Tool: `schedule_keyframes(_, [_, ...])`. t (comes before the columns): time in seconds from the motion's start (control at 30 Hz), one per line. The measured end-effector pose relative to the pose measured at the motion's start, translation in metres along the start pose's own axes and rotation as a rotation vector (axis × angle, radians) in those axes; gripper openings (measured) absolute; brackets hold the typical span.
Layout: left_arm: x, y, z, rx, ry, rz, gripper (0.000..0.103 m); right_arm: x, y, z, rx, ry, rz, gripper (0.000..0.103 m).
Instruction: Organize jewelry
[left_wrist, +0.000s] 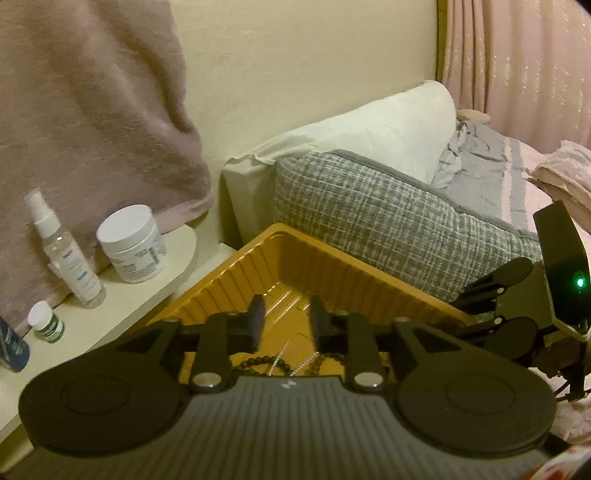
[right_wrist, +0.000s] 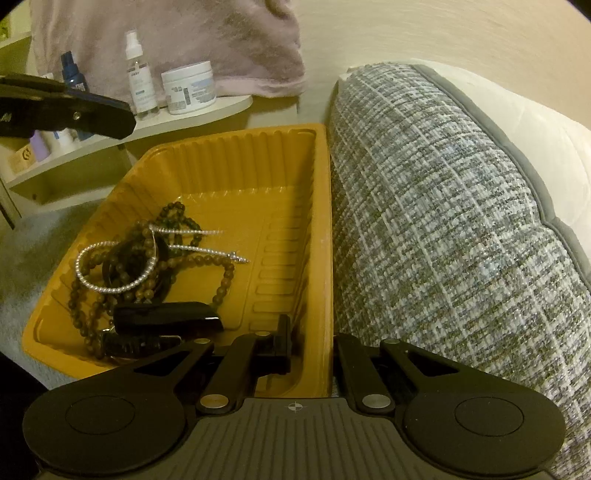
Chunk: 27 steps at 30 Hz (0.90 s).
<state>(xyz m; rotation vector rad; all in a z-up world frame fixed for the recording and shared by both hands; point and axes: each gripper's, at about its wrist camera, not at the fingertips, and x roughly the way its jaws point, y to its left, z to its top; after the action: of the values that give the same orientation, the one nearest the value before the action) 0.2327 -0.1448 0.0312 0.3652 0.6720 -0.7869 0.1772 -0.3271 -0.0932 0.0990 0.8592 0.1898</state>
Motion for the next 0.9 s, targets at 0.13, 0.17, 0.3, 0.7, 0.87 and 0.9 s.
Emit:
schedule_keyframes(0.13, [-0.014,0.01,-0.008,-0.059,-0.03,0.035,0.032,-0.003,-0.002,-0.004,0.006,-0.014,-0.005,0.006])
schedule_keyframes(0.17, [-0.019,0.012,-0.012,-0.076,-0.037,0.047,0.032,-0.004,-0.003,-0.005,0.013,-0.018,-0.002,0.006])
schedule_keyframes(0.3, [-0.038,0.022,-0.03,-0.162,-0.058,0.106,0.036,-0.009,-0.006,-0.008,0.03,-0.035,0.007,0.006])
schedule_keyframes(0.7, [-0.082,0.038,-0.101,-0.405,-0.071,0.261,0.062,-0.032,-0.019,-0.014,0.127,-0.086,0.072,0.007])
schedule_keyframes(0.87, [-0.092,0.037,-0.115,-0.444,-0.071,0.286,0.065,-0.038,-0.021,-0.018,0.159,-0.093,0.102,0.022])
schedule_keyframes(0.9, [-0.094,0.037,-0.117,-0.451,-0.072,0.288,0.065,-0.04,-0.022,-0.019,0.163,-0.099,0.099,0.03])
